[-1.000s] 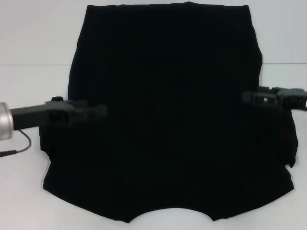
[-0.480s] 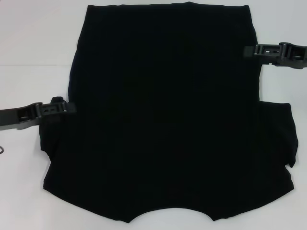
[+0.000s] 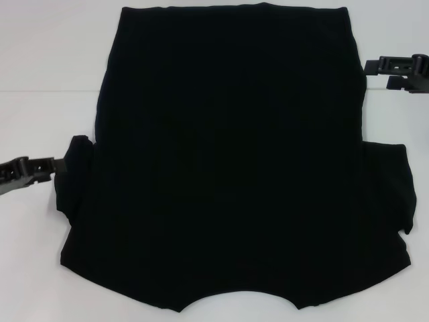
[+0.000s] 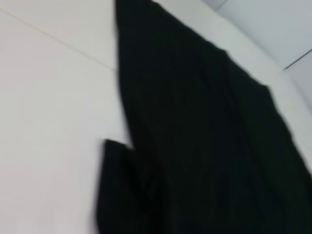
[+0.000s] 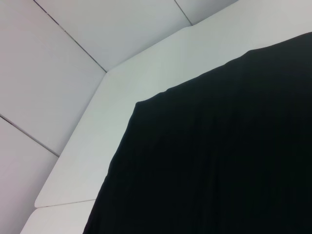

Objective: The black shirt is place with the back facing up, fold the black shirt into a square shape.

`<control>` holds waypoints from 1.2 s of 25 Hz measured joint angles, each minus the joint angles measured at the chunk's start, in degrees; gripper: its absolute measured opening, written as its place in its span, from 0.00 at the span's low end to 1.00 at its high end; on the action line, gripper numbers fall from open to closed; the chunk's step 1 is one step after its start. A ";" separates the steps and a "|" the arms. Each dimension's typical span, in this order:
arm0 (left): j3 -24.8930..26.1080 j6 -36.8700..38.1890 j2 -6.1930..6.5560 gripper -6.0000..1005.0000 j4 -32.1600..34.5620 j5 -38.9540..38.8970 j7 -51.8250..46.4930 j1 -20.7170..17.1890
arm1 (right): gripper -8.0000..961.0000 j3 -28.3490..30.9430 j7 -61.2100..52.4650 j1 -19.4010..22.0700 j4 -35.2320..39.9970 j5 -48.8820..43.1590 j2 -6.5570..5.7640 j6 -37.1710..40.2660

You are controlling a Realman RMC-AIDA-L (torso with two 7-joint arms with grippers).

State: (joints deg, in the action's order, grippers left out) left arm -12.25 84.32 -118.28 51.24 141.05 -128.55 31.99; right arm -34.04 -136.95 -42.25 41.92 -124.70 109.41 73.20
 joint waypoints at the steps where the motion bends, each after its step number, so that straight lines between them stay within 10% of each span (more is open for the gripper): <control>1: -0.13 -0.39 -0.06 0.50 -0.01 0.44 0.64 -0.13 | 0.89 0.00 0.00 0.00 -0.08 0.00 0.00 -0.02; 30: -1.23 -7.15 -0.98 0.34 -4.04 3.36 2.69 -1.16 | 0.89 0.03 -0.07 0.11 -1.05 0.21 -0.25 0.36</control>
State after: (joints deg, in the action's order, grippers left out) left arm -13.48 77.17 -119.26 47.20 144.40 -125.86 30.83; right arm -34.01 -137.02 -42.13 40.87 -124.49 109.16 73.56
